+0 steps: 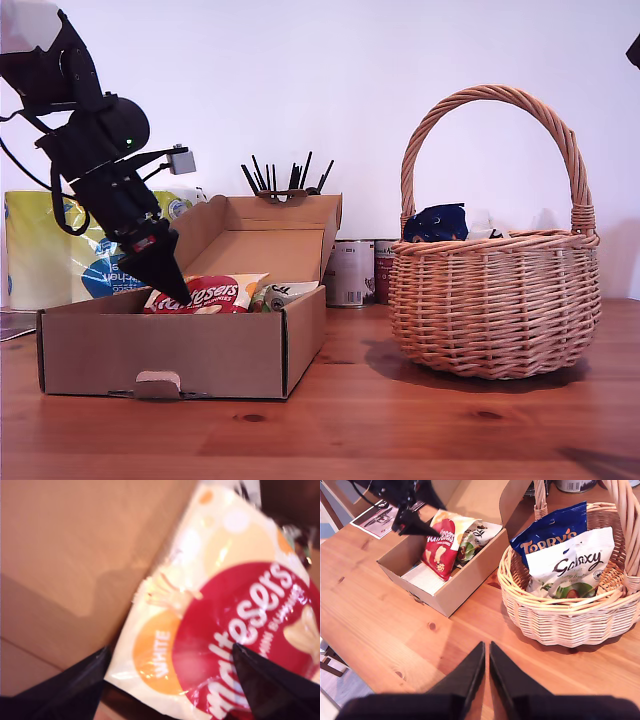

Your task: Move the bags of Easter eggs from the cardboard box on the left into the woven basket on the right side.

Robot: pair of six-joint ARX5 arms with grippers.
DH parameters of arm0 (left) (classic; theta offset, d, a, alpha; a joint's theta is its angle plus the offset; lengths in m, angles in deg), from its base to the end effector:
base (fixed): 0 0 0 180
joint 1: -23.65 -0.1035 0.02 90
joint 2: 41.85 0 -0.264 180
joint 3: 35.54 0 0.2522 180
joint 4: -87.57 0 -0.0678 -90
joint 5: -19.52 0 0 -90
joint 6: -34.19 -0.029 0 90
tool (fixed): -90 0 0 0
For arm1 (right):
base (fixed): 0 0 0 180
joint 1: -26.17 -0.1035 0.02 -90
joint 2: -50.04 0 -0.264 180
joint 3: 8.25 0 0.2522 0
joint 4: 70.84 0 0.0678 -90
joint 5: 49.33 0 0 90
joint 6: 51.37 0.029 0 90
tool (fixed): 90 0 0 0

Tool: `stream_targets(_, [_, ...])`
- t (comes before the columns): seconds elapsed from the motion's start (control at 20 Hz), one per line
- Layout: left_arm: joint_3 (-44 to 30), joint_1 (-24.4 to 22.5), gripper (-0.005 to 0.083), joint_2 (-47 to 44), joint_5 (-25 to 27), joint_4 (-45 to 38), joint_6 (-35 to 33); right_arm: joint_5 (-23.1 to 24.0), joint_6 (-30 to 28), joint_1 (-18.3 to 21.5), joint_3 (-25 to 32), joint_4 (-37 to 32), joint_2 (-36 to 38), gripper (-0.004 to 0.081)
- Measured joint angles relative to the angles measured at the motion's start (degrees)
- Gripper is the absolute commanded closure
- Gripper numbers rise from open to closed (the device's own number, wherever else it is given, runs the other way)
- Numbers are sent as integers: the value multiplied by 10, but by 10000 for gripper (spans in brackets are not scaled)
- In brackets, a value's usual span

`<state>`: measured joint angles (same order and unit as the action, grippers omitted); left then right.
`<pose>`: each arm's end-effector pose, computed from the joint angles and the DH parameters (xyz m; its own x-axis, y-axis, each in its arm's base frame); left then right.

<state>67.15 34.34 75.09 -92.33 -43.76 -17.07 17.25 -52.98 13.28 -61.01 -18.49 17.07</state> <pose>0.4177 -0.0898 0.1924 0.3462 -0.4441 -0.8264 0.8944 0.4223 0.1477 0.1099 0.0370 0.2817 0.6652 0.5600 -0.4938 -0.5458 0.8161 0.1901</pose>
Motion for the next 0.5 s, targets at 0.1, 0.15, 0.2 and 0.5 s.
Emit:
stream_targets(0.1, [0, 0, 65, 0, -7, 25, 1, 0, 0, 0, 0, 0, 0, 782])
stream_targets(0.15, [0, 0, 65, 0, -11, 40, 1, 0, 0, 0, 0, 0, 0, 782])
stream_targets(0.2, [0, 1, 65, 0, -15, 56, 4, 0, 0, 0, 0, 0, 0, 782])
stream_targets(0.5, [0, 53, 67, 0, -57, 144, 72, 0, 0, 0, 0, 0, 0, 782])
